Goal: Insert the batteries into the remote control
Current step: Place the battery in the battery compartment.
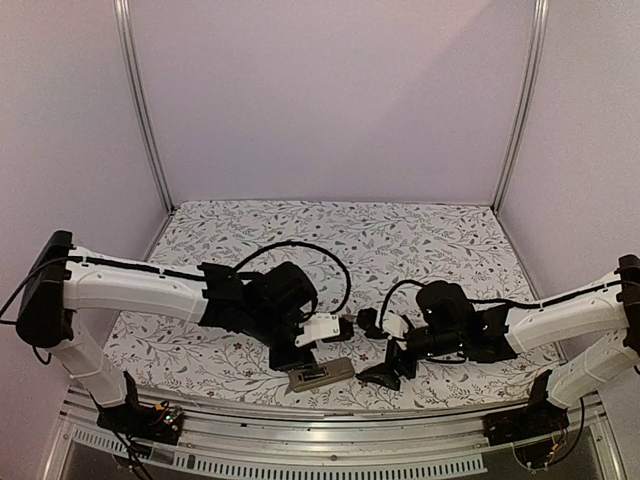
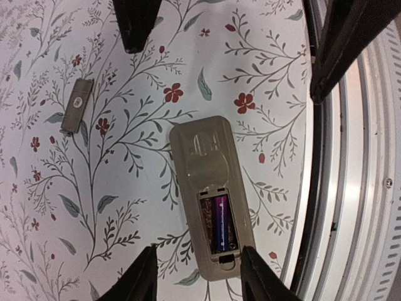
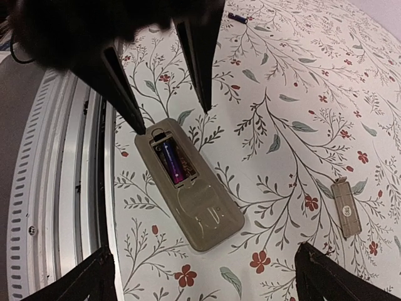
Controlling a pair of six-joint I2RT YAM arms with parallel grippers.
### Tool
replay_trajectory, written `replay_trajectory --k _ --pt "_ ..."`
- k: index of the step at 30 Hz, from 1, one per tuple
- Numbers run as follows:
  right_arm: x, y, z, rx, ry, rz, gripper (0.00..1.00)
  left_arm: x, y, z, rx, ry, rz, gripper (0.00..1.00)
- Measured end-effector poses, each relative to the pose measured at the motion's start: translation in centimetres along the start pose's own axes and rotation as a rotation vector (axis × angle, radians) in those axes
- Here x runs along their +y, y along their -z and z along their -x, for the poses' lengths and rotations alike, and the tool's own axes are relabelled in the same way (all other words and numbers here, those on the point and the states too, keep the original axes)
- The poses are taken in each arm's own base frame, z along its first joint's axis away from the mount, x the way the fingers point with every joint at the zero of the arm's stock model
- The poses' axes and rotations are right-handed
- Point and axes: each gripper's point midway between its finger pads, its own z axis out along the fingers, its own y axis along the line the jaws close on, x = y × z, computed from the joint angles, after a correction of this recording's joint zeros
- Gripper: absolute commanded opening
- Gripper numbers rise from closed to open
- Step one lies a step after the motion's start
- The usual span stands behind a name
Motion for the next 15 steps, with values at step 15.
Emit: replay_trajectory --k 15 --pt "-2.5 -6.4 6.3 0.071 0.174 0.066 0.78 -2.7 2.6 -5.5 -0.353 -0.034 -0.042 0.85"
